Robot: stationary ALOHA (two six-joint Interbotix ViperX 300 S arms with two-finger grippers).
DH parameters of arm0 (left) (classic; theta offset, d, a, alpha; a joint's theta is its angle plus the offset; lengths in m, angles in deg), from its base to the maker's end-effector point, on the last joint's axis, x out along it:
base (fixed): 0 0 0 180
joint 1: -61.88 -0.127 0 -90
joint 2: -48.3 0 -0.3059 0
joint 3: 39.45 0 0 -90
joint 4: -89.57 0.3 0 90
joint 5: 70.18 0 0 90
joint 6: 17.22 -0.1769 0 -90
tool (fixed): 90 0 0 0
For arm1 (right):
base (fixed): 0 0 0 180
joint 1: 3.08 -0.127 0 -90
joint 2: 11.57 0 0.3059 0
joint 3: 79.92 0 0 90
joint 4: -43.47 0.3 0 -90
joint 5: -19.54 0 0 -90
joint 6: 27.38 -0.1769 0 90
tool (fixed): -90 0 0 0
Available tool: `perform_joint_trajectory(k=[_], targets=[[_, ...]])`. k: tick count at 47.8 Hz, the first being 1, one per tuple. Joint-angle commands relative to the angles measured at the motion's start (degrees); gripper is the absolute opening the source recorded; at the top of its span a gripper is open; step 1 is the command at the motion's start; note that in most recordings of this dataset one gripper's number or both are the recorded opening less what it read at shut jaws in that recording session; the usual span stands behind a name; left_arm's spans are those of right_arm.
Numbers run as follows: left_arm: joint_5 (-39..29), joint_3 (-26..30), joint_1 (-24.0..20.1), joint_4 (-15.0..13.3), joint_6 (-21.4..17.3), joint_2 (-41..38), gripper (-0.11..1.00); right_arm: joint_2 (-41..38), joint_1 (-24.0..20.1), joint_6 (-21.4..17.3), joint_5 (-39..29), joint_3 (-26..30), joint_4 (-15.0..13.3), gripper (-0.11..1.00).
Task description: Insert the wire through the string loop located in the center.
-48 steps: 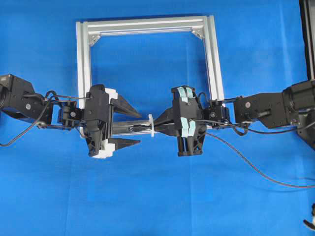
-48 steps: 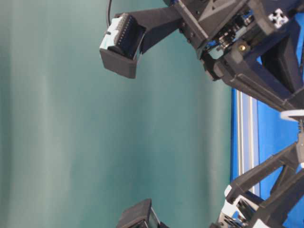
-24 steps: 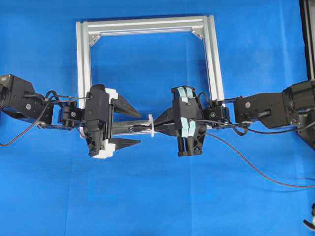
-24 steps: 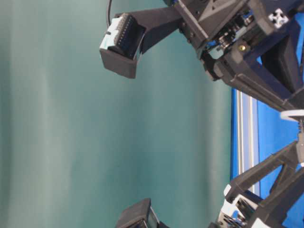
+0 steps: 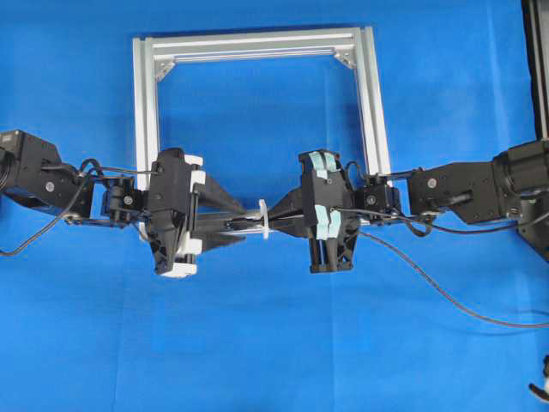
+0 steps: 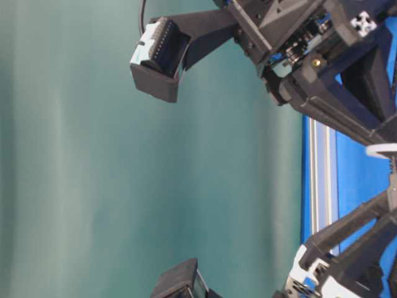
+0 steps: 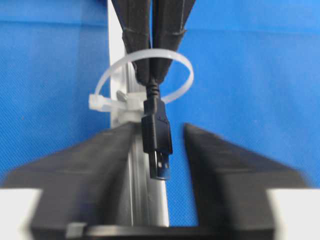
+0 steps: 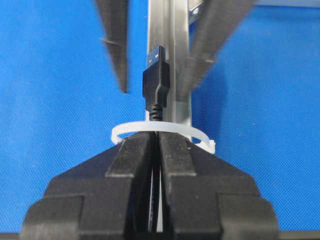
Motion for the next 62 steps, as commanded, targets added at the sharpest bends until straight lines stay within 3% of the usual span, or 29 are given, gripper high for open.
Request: perform_joint_trajectory(k=[1,5,36,42,53,56,62], targets=[[0.88,0.79,0.09,0.09,-0.18,0.70,0.24,0.88,-0.09,0.09,0.18,0.44,0.00,-0.02],[0.79,0.70,0.09,0.09,-0.26,0.70,0.10,0.88,-0.09,0.09,-0.09,0.53,0.00,-0.02],[0.53,0.79,0.09,0.00,-0.18,0.70,0.10,0.88,0.00,0.09,-1.85,0.44,-0.09,-0.01],[0.44,0.79,0.09,0.00,-0.18,0.70,0.10,0.88,-0.09,-0.09,-1.85,0.53,0.09,0.20],[0.53,0.62,0.09,0.00,-0.18,0.70,0.10,1.32,-0.09,-0.18,-1.76,-0.35,0.09,0.87],[0.53,0.70,0.00,0.00,-0.18,0.70,0.10,1.41,-0.09,-0.18,-1.76,-0.44,0.18,0.95],[0.53,0.79,0.09,0.09,-0.18,0.70,0.10,1.41,-0.09,-0.18,-1.76,-0.44,0.26,0.95]])
